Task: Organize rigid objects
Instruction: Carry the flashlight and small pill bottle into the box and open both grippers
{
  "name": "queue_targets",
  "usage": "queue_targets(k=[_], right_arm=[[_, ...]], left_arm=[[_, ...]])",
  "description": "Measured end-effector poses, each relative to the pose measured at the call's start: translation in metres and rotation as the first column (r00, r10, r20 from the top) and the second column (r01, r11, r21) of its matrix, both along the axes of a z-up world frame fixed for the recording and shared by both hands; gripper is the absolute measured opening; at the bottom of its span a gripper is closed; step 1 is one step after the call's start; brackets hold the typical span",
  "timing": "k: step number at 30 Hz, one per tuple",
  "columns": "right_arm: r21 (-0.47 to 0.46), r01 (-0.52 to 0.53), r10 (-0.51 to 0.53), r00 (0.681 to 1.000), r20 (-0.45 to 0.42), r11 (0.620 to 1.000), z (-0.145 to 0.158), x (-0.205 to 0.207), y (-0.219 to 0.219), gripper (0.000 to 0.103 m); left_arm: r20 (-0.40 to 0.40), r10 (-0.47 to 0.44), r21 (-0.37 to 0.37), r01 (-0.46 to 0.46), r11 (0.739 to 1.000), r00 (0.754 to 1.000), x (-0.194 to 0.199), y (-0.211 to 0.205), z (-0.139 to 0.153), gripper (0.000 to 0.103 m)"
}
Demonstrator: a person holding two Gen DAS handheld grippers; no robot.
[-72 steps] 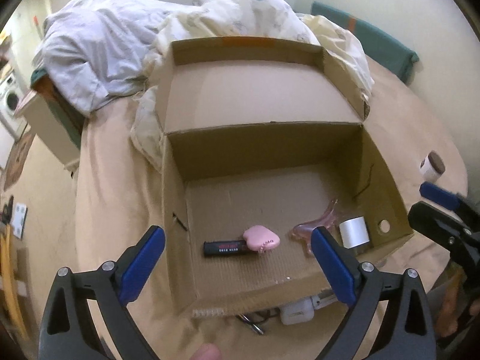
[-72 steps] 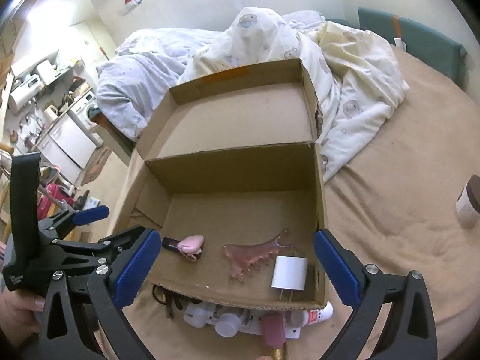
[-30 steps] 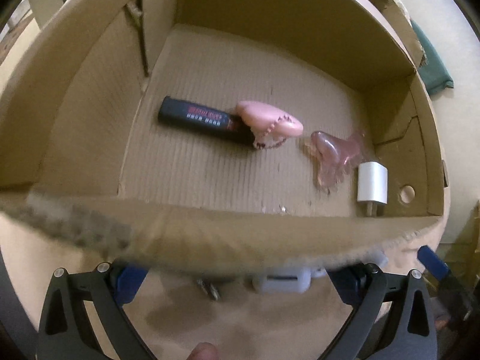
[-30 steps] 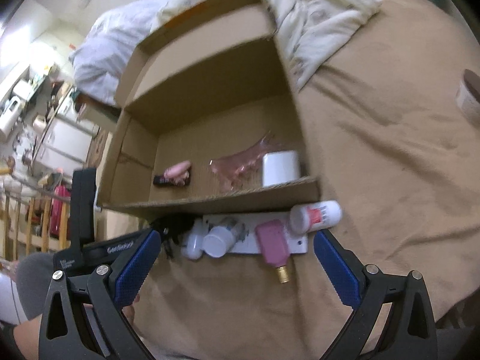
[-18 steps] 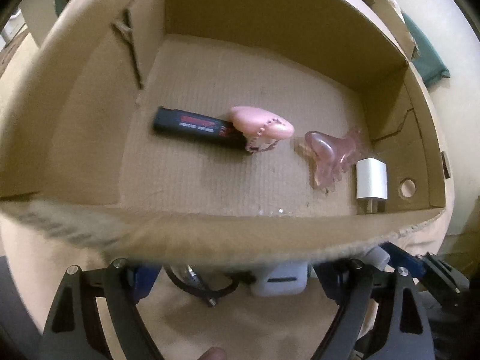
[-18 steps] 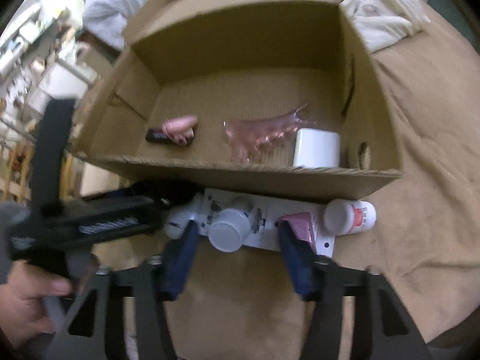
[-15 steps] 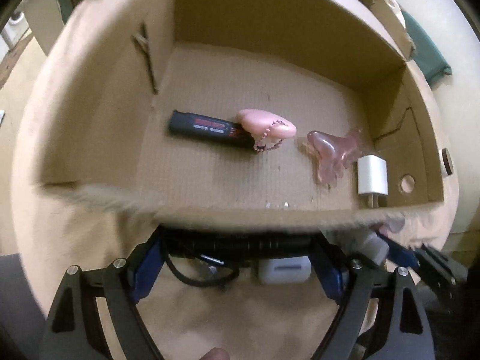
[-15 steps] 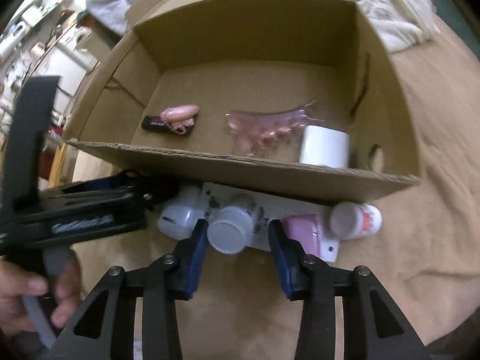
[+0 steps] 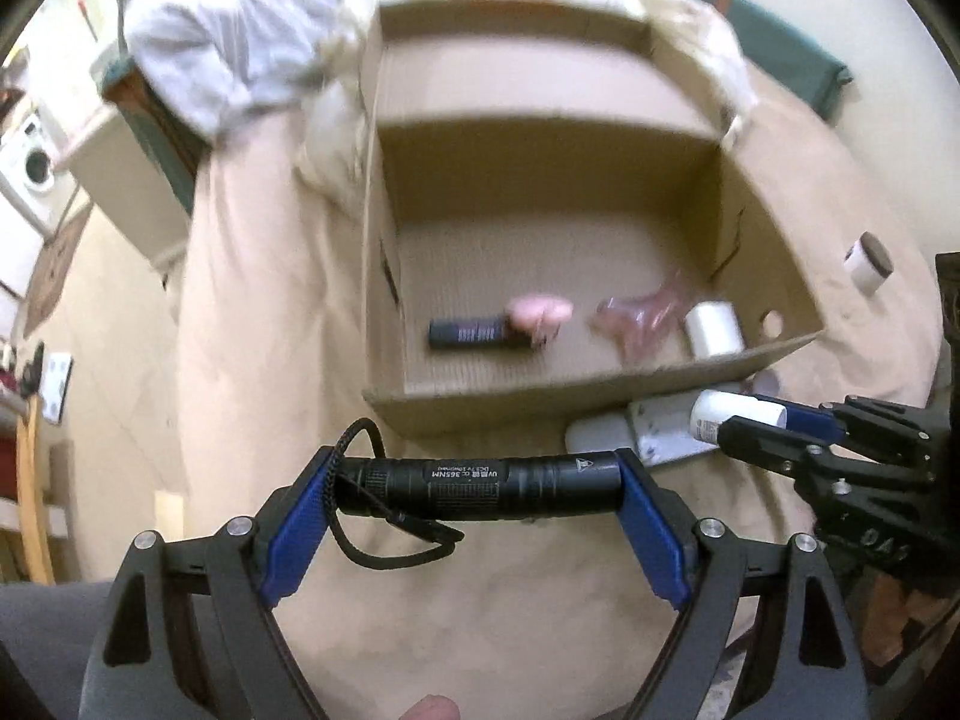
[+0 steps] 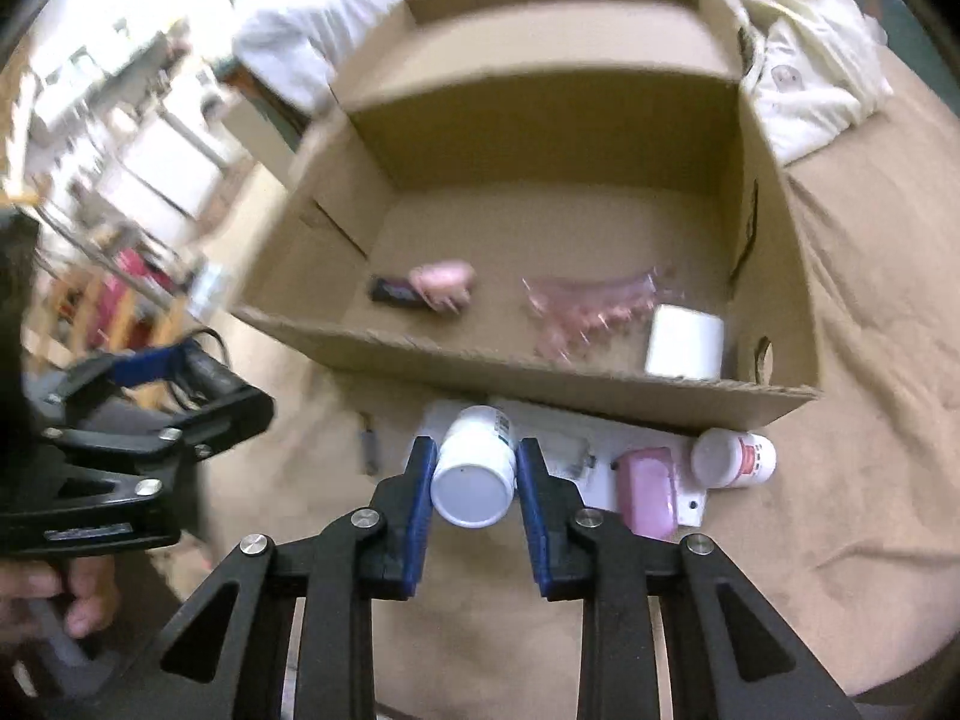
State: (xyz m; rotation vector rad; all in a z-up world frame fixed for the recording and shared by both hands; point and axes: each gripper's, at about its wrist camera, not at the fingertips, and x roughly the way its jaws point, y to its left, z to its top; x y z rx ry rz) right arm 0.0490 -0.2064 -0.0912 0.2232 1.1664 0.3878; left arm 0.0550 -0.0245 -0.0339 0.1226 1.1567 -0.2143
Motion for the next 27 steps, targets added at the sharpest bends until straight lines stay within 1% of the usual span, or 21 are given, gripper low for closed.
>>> queue_targets(k=[2,4,6,7,10,13,14,16,19,20,23,25,27], right_arm=[[0.051,0.012,-0.014,0.999,0.045,0.999,0.014,0.000,-0.006,0.029],[0.058,0.029,-0.034,0.995,0.091,0.998,0.028,0.001,-0.014,0.029],[0.080,0.055,-0.064,0.992,0.111,0.995,0.038,0.006,-0.023,0.029],[0.087,0.067,-0.078,0.990,0.120,0.994,0.041,0.008,-0.028,0.029],[0.070,0.091,-0.100,0.985,0.142,0.993,0.049,0.021,-0.039,0.029],[0.057,0.111,-0.119,0.982,0.150,0.992,0.056,0.032,-0.055,0.029],[0.047,0.115,-0.121,0.982,0.147,0.992,0.057,0.035,-0.058,0.029],[0.023,0.117,-0.119,0.984,0.135,0.993,0.052,0.045,-0.058,0.029],[-0.002,0.116,-0.116,0.989,0.093,0.993,0.034,0.054,-0.057,0.029],[-0.006,0.120,-0.119,0.990,0.082,0.993,0.026,0.051,-0.058,0.029],[-0.011,0.132,-0.131,0.991,0.035,0.991,0.009,0.055,-0.057,0.029],[-0.044,0.132,-0.132,0.991,0.016,0.990,0.002,0.056,-0.055,0.029],[-0.059,0.128,-0.127,0.992,0.008,0.990,-0.002,0.055,-0.053,0.029]], left_arm=[[0.044,-0.013,-0.011,0.013,1.000,0.999,0.003,-0.001,0.016,0.086],[0.081,-0.018,-0.042,0.022,0.999,0.997,0.010,0.000,0.034,0.086],[0.107,-0.020,-0.082,0.029,0.996,0.994,0.025,0.000,0.050,0.086],[0.116,-0.024,-0.093,0.035,0.995,0.993,0.038,-0.006,0.054,0.086],[0.128,-0.019,-0.111,0.033,0.993,0.992,0.064,-0.014,0.066,0.086],[0.122,-0.037,-0.142,0.055,0.988,0.992,0.086,-0.021,0.067,0.086],[0.115,-0.048,-0.138,0.063,0.988,0.992,0.091,-0.026,0.063,0.086],[0.096,-0.075,-0.105,0.085,0.991,0.993,0.100,-0.038,0.047,0.086],[0.050,-0.131,-0.047,0.133,0.990,0.990,0.104,-0.055,0.009,0.086],[0.030,-0.147,-0.033,0.148,0.988,0.989,0.104,-0.060,-0.004,0.086],[-0.020,-0.160,-0.003,0.160,0.987,0.987,0.104,-0.066,-0.039,0.086],[-0.034,-0.165,0.017,0.166,0.986,0.986,0.103,-0.067,-0.053,0.086],[-0.039,-0.166,0.052,0.168,0.984,0.985,0.103,-0.067,-0.062,0.086]])
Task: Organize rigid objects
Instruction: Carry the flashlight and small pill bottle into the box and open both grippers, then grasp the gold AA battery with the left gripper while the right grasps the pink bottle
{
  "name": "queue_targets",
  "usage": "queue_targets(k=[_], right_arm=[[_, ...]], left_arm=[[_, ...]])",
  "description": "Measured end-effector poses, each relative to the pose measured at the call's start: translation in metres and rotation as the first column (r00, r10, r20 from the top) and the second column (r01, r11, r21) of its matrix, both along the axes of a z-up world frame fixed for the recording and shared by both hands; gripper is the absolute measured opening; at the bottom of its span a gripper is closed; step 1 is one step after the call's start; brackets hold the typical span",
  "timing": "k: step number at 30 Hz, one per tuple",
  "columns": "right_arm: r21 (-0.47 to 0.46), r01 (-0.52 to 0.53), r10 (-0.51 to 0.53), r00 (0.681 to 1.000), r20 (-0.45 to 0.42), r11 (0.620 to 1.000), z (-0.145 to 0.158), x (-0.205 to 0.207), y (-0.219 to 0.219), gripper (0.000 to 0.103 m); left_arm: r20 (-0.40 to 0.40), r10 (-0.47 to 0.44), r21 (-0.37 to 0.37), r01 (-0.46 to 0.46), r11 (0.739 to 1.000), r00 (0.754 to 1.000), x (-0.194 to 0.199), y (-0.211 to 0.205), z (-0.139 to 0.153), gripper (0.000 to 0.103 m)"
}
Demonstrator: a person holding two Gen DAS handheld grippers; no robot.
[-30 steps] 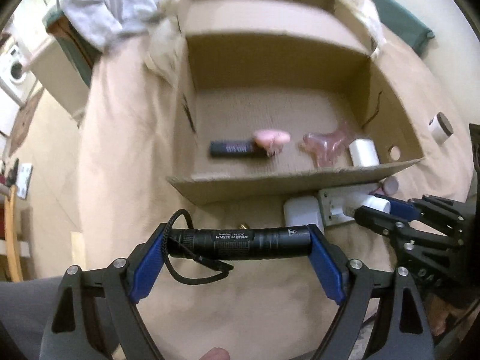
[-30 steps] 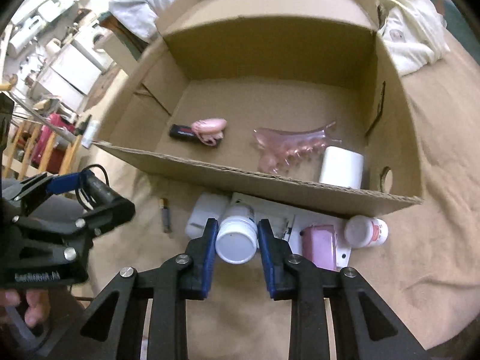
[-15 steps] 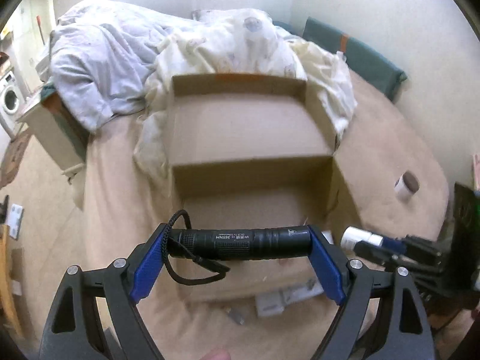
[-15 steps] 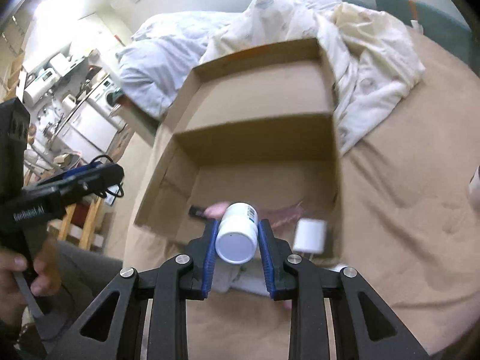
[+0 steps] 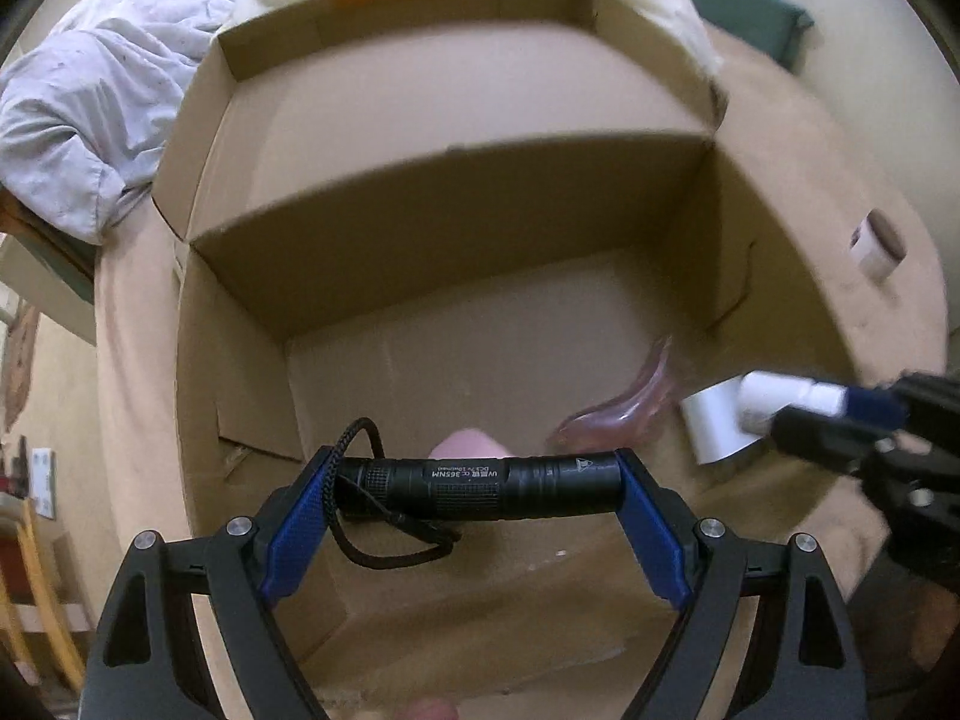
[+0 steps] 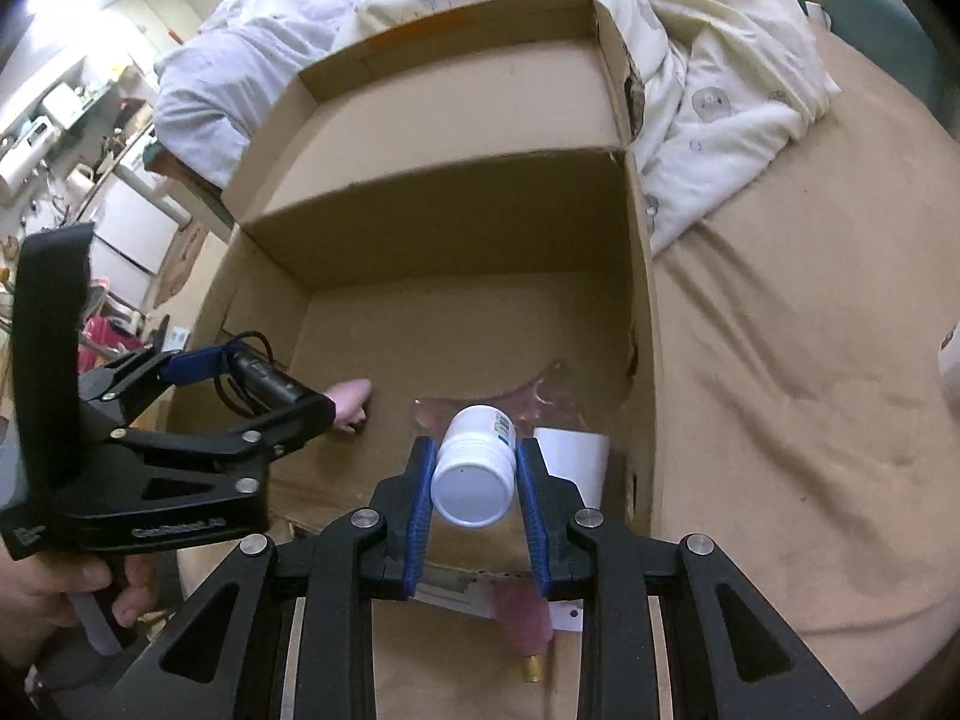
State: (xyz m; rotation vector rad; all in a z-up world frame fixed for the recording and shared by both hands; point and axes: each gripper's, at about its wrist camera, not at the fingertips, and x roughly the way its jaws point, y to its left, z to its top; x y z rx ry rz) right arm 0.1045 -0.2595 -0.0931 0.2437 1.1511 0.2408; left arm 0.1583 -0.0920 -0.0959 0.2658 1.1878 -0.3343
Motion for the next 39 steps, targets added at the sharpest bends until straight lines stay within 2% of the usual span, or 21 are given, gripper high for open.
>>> queue_targets(k=[3,8,14,16,18,22,25,27,28,29,32,39], right_arm=[[-0.018,-0.005,0.005,1.000,-0.008,1.000,-0.004,0.000,0.003,0.029],[-0.039,0.007,-0.008,0.999,-0.044,0.999,-0.011,0.006,0.004,0.029],[-0.033,0.015,-0.017,0.998,-0.057,0.999,-0.012,0.004,0.002,0.029],[-0.036,0.013,-0.015,0.999,-0.051,0.999,-0.011,0.005,0.003,0.029],[-0.033,0.018,-0.020,0.999,-0.050,0.999,-0.011,0.005,0.002,0.029],[-0.007,0.024,-0.025,0.999,-0.041,1.000,-0.008,0.005,0.001,0.029],[0.020,0.022,-0.022,0.999,-0.027,1.000,-0.005,0.004,-0.001,0.030],[0.039,0.031,-0.030,0.999,-0.018,0.999,-0.002,0.004,-0.003,0.040],[0.052,0.037,-0.037,0.999,-0.014,0.998,-0.001,0.003,-0.005,0.062],[0.069,0.047,-0.047,0.999,-0.004,0.997,0.001,0.002,-0.007,0.074],[0.096,0.065,-0.067,0.998,0.016,0.993,0.006,-0.001,-0.012,0.074],[0.088,0.080,-0.083,0.996,0.026,0.993,0.008,-0.006,-0.015,0.074]], left_arm=[[-0.003,0.008,0.034,-0.008,0.999,1.000,0.000,0.000,-0.008,0.086],[-0.037,0.034,0.044,-0.033,0.999,0.999,-0.001,0.004,-0.016,0.087],[-0.034,0.032,0.048,-0.030,0.998,0.999,-0.004,0.005,-0.013,0.088],[-0.013,0.022,0.051,-0.021,0.998,1.000,-0.007,0.003,-0.008,0.088],[0.025,0.001,0.064,-0.002,0.998,1.000,-0.011,0.000,-0.002,0.097],[0.049,-0.023,0.078,0.019,0.997,0.999,-0.017,-0.003,0.004,0.098],[0.044,-0.008,0.072,0.004,0.997,0.999,-0.016,-0.001,0.006,0.099],[0.036,0.009,0.069,-0.012,0.998,0.999,-0.016,0.001,0.008,0.099],[0.030,0.016,0.065,-0.018,0.998,0.999,-0.017,0.002,0.008,0.099],[0.024,0.022,0.063,-0.024,0.998,0.999,-0.017,0.004,0.008,0.099],[0.014,0.037,0.051,-0.038,0.998,0.999,-0.022,0.009,0.010,0.099],[0.017,0.095,-0.003,-0.095,0.996,0.995,-0.035,0.027,0.029,0.099]])
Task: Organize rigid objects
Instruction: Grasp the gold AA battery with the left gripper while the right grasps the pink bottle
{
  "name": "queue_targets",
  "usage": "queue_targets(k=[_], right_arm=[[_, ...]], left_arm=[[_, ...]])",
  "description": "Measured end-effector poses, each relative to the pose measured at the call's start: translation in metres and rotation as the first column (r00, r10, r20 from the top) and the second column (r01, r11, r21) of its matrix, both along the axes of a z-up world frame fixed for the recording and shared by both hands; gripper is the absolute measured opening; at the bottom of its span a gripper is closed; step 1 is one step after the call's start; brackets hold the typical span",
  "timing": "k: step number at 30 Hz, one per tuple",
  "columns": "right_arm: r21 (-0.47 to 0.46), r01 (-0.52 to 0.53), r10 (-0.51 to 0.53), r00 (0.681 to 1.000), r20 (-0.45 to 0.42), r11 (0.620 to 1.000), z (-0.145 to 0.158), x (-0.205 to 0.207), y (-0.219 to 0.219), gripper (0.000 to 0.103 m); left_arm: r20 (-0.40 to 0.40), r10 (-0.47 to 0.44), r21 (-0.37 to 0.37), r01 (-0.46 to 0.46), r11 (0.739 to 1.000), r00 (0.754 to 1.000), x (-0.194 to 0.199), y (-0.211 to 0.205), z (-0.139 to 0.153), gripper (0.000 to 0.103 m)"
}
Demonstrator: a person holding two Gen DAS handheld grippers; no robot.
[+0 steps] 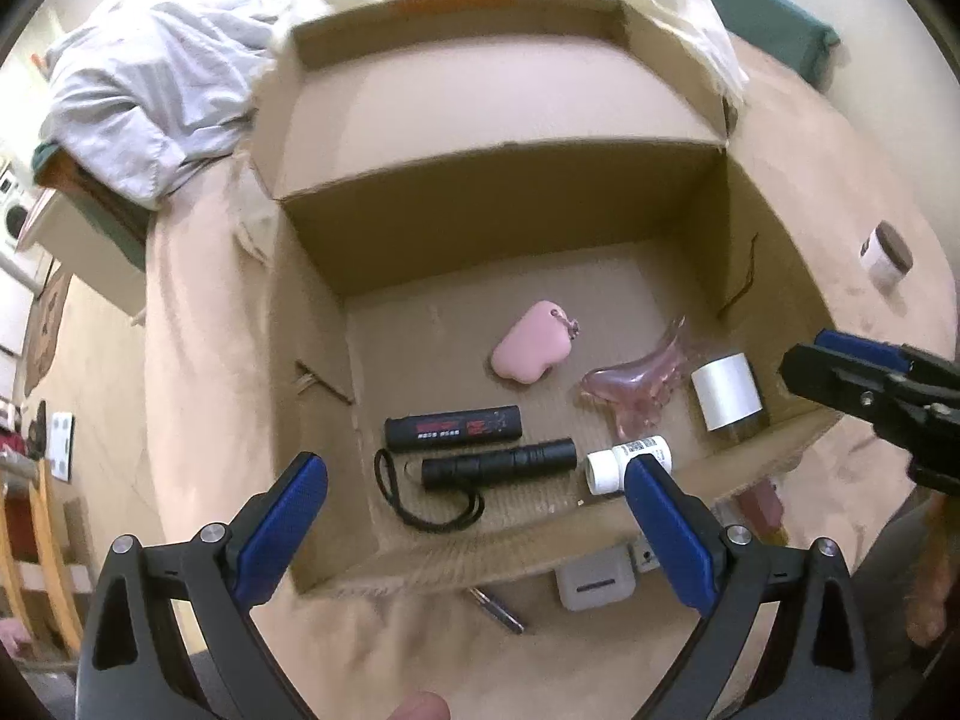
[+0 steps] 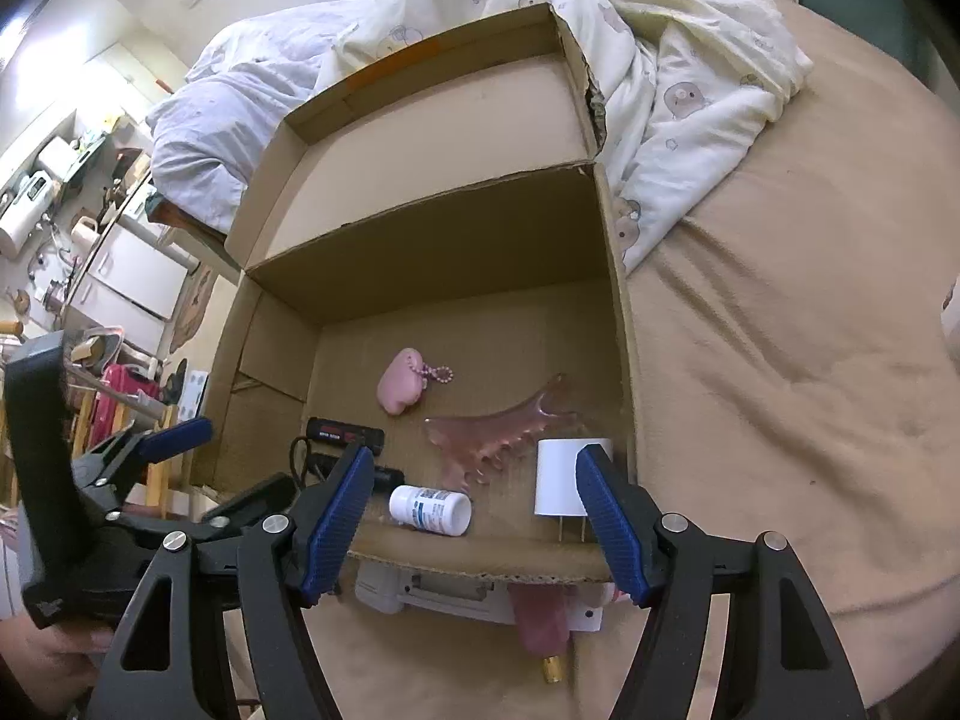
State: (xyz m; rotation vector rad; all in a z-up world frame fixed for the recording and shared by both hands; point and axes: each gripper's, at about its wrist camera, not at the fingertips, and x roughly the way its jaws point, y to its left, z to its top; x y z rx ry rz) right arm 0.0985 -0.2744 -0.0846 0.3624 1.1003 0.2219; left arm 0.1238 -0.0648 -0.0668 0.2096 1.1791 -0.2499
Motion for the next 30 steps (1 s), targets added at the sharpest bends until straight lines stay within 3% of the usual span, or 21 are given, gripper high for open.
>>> queue_targets(k=[4,10,13,20,30], right_arm=[[-0.020,0.003,-0.003,1.000,0.011,1.000,0.006,-0.009,0.000,0.074],[-0.020,0.014,-0.014,1.000,0.007,1.000,0.010,-0.030,-0.003,0.074],[0.005,0.034,-0.034,0.999,0.006,0.999,0.010,-0.039,-0.005,0.074],[0.000,0.023,-0.023,1.000,-0.006,1.000,0.009,-0.052,0.004,0.074],[-0.026,0.037,-0.039,0.996,-0.079,0.999,-0.006,-0.053,0.007,0.074]], left_arm=[[0.005,0.045,-0.068,-0.045,0.997,0.999,-0.011,0.018,0.011,0.099],[-0.025,0.124,-0.094,-0.126,0.988,0.992,-0.021,0.042,0.006,0.099],[-0.046,0.162,-0.092,-0.166,0.982,0.986,-0.019,0.050,0.003,0.099],[-0.014,0.176,-0.090,-0.176,0.980,0.984,-0.024,0.057,0.011,0.099],[-0.045,0.246,-0.059,-0.248,0.967,0.968,-0.026,0.072,-0.002,0.099]])
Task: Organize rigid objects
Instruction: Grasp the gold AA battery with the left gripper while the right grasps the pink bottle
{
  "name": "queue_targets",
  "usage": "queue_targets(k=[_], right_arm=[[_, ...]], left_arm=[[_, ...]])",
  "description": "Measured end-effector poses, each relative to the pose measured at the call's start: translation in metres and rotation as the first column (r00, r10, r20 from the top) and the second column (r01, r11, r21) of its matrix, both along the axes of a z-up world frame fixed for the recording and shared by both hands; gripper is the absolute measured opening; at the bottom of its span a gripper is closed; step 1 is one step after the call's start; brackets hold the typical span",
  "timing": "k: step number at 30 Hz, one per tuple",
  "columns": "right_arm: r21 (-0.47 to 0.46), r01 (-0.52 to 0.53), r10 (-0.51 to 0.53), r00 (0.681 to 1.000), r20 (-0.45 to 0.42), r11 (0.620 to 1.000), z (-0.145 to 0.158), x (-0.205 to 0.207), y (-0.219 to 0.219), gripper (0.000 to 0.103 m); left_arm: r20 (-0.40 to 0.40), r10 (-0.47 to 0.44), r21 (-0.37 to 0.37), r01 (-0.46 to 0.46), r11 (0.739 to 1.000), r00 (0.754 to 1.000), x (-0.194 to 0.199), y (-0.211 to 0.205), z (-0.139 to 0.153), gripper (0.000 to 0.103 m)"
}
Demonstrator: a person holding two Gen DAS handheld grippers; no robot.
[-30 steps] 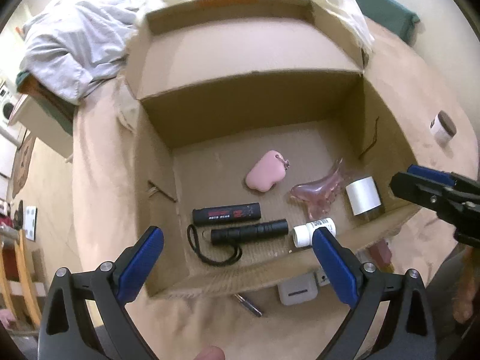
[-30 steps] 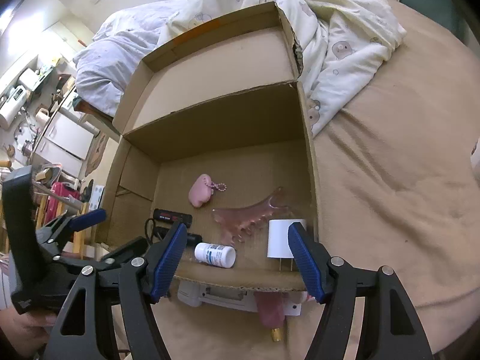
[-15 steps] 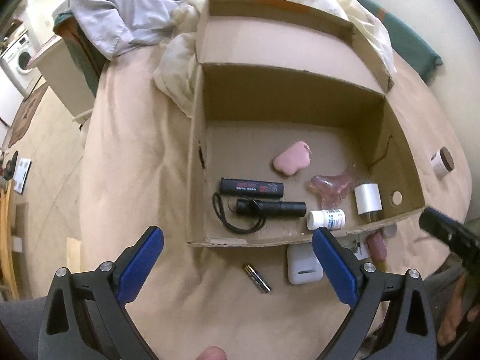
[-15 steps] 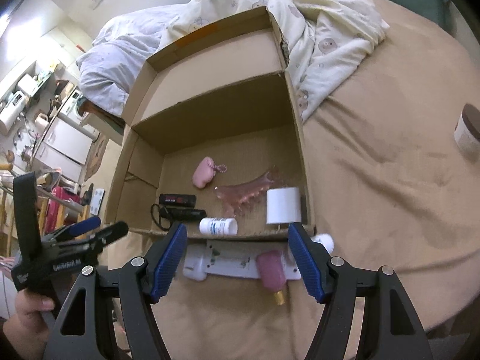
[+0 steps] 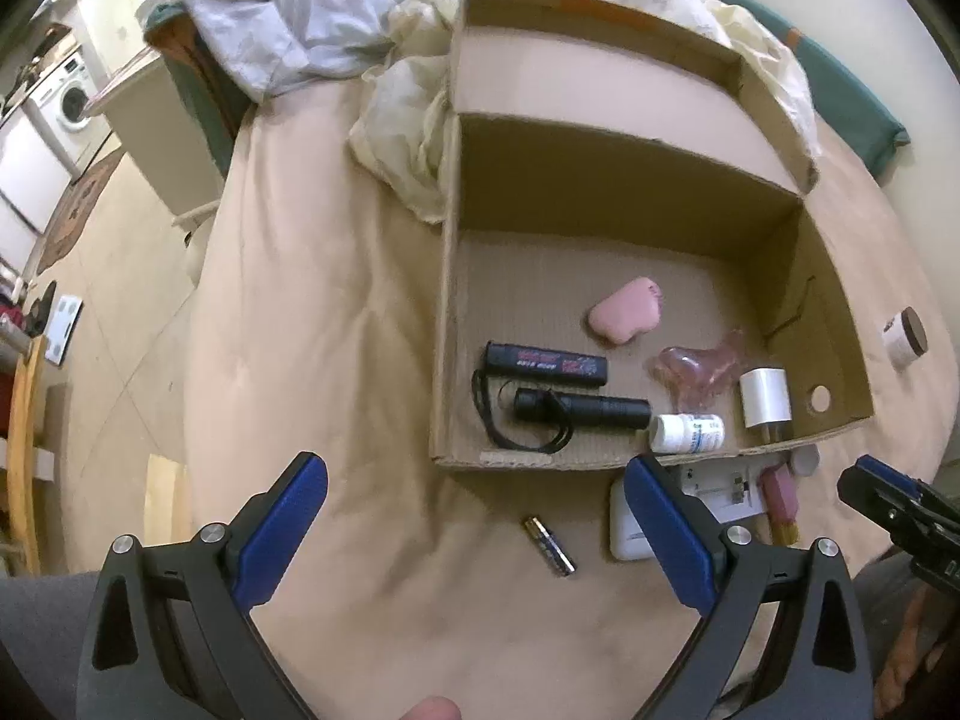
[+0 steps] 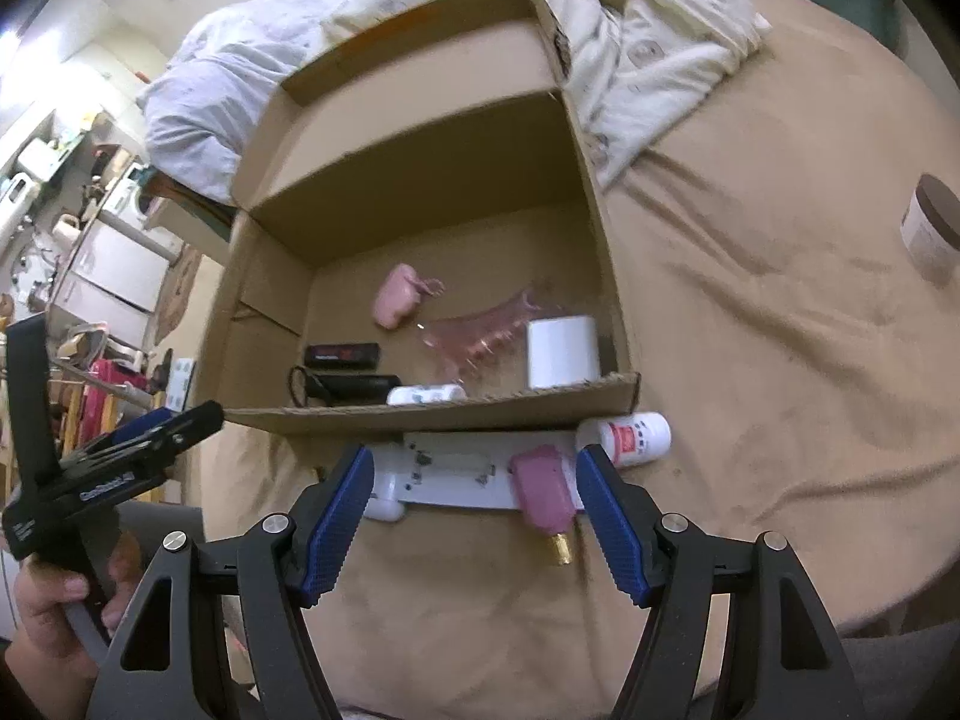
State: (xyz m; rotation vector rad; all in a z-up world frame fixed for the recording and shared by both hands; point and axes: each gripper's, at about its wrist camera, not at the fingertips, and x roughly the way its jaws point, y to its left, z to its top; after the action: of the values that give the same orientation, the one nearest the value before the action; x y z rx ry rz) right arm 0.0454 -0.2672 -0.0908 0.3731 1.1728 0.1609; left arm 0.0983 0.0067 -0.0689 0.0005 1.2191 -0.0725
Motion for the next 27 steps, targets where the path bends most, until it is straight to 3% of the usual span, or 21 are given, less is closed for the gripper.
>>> queue_targets(k=[4,7,10,13,17,22,24,26,27], right_arm=[[0.003,0.016,-0.016,1.000,-0.021,1.000,-0.006,0.003,-0.001,0.074],[0.005,0.023,-0.023,0.999,-0.032,1.000,-0.010,0.006,-0.002,0.074],[0.005,0.033,-0.033,0.998,-0.056,0.999,-0.016,0.008,-0.004,0.074],[0.015,0.042,-0.041,0.997,-0.073,0.999,-0.020,0.010,-0.006,0.074],[0.024,0.046,-0.044,0.996,-0.083,0.999,-0.022,0.010,-0.007,0.074],[0.034,0.055,-0.051,0.994,-0.099,0.998,-0.025,0.011,-0.010,0.074],[0.038,0.061,-0.056,0.992,-0.112,0.997,-0.028,0.011,-0.011,0.074],[0.032,0.071,-0.066,0.988,-0.140,0.997,-0.033,0.013,-0.013,0.074],[0.028,0.073,-0.068,0.986,-0.154,0.997,-0.036,0.013,-0.013,0.074]], left_arm=[[-0.055,0.055,-0.005,-0.055,0.998,0.997,0.001,0.008,-0.015,0.099],[-0.046,0.052,0.011,-0.051,0.999,0.998,-0.001,0.006,-0.018,0.099],[-0.072,0.003,0.018,-0.001,1.000,0.997,-0.002,-0.006,-0.028,0.099],[-0.147,-0.089,0.050,0.098,0.994,0.985,-0.002,-0.027,-0.051,0.098],[-0.235,-0.109,0.066,0.128,0.990,0.966,-0.001,-0.041,-0.078,0.070],[-0.280,-0.102,0.066,0.125,0.990,0.955,-0.001,-0.045,-0.094,0.068],[-0.281,-0.104,0.063,0.126,0.990,0.954,0.000,-0.046,-0.097,0.046],[-0.282,-0.104,0.051,0.123,0.991,0.954,0.002,-0.046,-0.099,0.035],[-0.281,-0.105,0.039,0.120,0.992,0.954,0.002,-0.046,-0.098,0.022]])
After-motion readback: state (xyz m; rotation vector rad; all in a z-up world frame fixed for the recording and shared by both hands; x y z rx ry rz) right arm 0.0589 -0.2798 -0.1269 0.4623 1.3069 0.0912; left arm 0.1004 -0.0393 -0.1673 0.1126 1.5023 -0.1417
